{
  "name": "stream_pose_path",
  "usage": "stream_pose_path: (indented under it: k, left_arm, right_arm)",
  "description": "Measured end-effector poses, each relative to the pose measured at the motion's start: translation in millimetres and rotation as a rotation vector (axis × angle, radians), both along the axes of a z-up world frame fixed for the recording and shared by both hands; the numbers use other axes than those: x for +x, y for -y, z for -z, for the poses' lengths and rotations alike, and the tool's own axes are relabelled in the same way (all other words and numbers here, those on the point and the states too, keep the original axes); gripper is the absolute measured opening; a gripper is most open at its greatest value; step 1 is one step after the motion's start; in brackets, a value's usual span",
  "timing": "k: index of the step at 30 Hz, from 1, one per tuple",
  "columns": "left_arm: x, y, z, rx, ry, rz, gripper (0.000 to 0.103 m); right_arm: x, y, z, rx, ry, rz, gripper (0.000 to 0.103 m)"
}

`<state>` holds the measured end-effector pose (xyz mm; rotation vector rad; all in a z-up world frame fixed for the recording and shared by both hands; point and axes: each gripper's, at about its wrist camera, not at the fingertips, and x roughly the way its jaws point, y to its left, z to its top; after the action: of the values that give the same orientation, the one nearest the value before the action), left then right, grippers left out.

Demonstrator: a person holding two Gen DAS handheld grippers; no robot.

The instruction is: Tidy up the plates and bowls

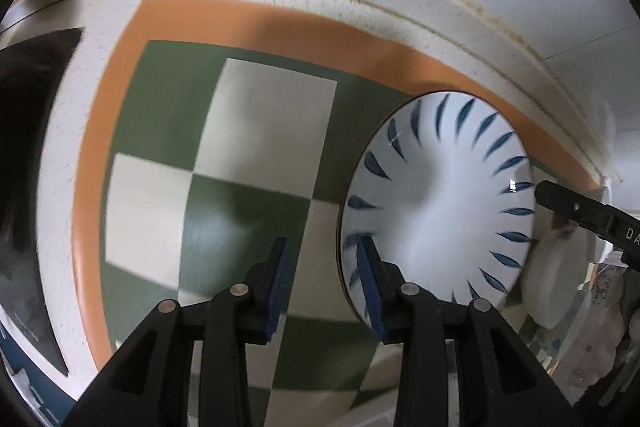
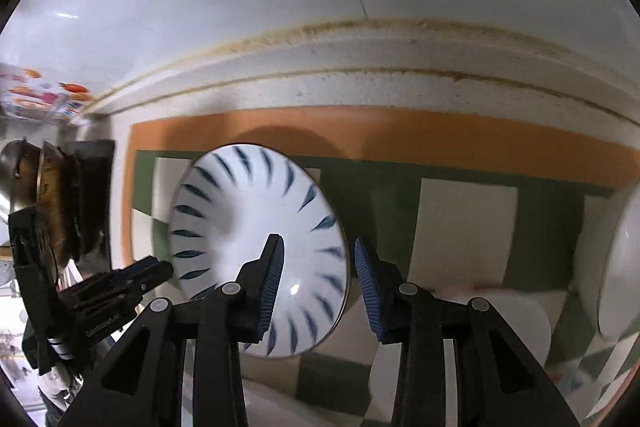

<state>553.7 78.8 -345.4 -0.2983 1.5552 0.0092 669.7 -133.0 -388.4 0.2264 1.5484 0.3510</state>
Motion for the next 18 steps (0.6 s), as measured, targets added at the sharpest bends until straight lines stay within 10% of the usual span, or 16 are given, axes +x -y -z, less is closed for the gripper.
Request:
stream_pose_path:
  k: [6,8,18]
  left_arm:
    - [7,10,12,-0.040,-0.005,0.037,0.025]
    - [6,14,10,-0.040,0.001,0.049,0.018]
    - [-1,20,-14,-0.011,0.035,0.065,0.018]
  right_arm:
    - [10,-5,27,-0.021,-0.055,-0.064,0.037]
    - [10,-8,35,-0.024,-0.066,-0.094,0.016]
    - [1,-5,24,0.005,-0.021,-0.098,0.015]
